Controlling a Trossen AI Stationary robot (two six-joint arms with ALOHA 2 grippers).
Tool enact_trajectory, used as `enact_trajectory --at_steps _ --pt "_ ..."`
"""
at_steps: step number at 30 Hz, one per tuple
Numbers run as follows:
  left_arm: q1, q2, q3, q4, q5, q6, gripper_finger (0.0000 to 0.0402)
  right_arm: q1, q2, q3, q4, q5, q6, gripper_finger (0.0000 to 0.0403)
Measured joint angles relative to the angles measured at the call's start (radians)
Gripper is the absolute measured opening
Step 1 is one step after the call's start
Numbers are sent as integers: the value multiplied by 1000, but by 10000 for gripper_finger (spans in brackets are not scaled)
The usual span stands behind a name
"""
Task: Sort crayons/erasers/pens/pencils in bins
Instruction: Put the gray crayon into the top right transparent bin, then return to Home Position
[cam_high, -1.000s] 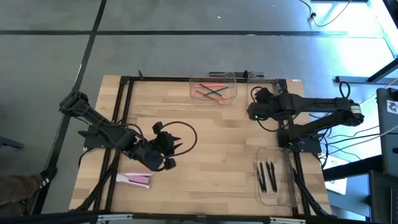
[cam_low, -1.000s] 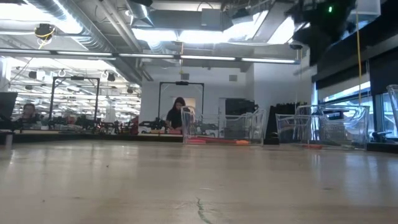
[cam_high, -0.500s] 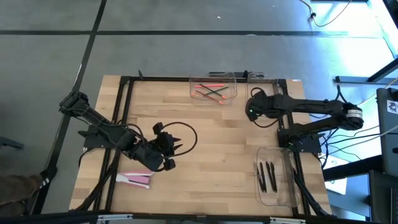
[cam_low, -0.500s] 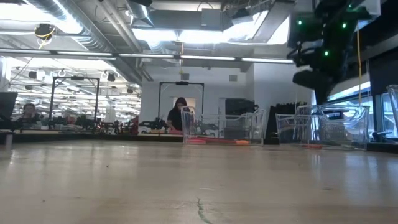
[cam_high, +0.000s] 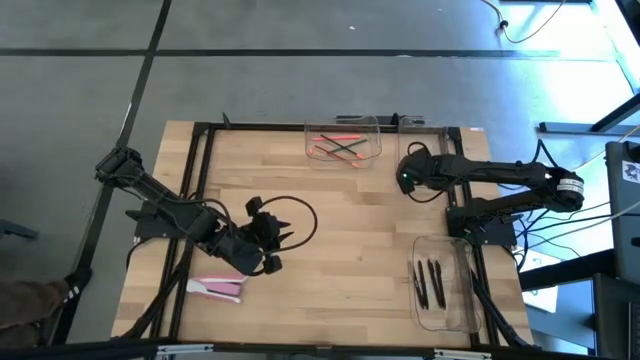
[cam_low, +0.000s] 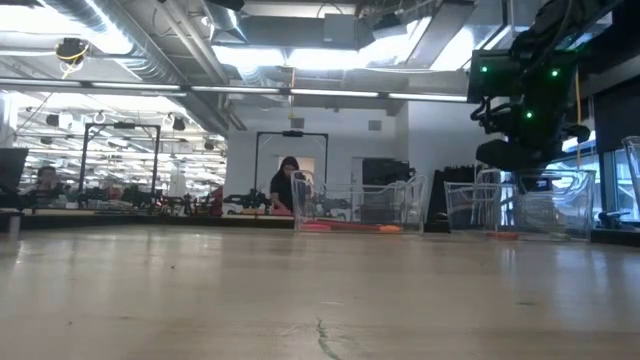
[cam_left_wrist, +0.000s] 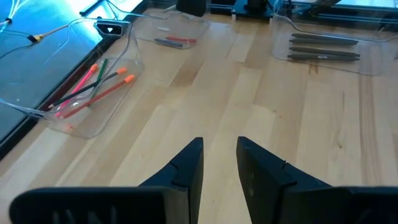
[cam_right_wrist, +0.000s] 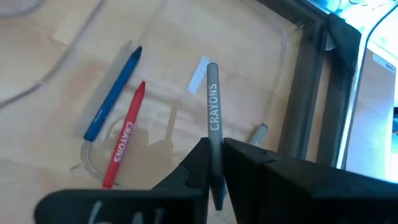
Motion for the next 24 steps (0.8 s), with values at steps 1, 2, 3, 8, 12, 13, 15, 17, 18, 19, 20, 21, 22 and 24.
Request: enact_trajectory --at_steps 1,2,3,8,12,13,15,17,18,19,20,21,22,24 --pt "0 0 0 0 0 0 89 -2 0 0 6 0 2 39" --pt "0 0 0 0 0 0 89 -5 0 0 13 -1 1 39" --pt "0 0 0 0 0 0 89 -6 0 0 15 -4 0 39" --pt "0 0 0 0 0 0 89 -6 0 0 18 -5 -2 40" --pt "0 0 0 0 0 0 89 -6 0 0 23 -5 -23 41" --pt "0 0 0 0 0 0 89 -6 0 -1 27 -3 -25 43" --pt "0 0 0 0 0 0 89 -5 0 -1 32 6 -26 53" --pt "0 0 0 0 0 0 89 -5 0 -1 33 15 -26 66" --pt "0 0 0 0 0 0 89 -5 0 -1 33 17 -26 73" --pt "0 0 0 0 0 0 89 -5 0 -1 33 19 -26 80" --pt "0 0 0 0 0 0 89 -5 0 -1 33 20 -26 87" --pt "0 0 0 0 0 0 89 -5 0 -1 33 22 -28 93" --pt "0 0 0 0 0 0 89 -5 0 -1 33 24 -30 98" --pt "0 0 0 -1 0 0 89 -5 0 0 33 25 -43 106"
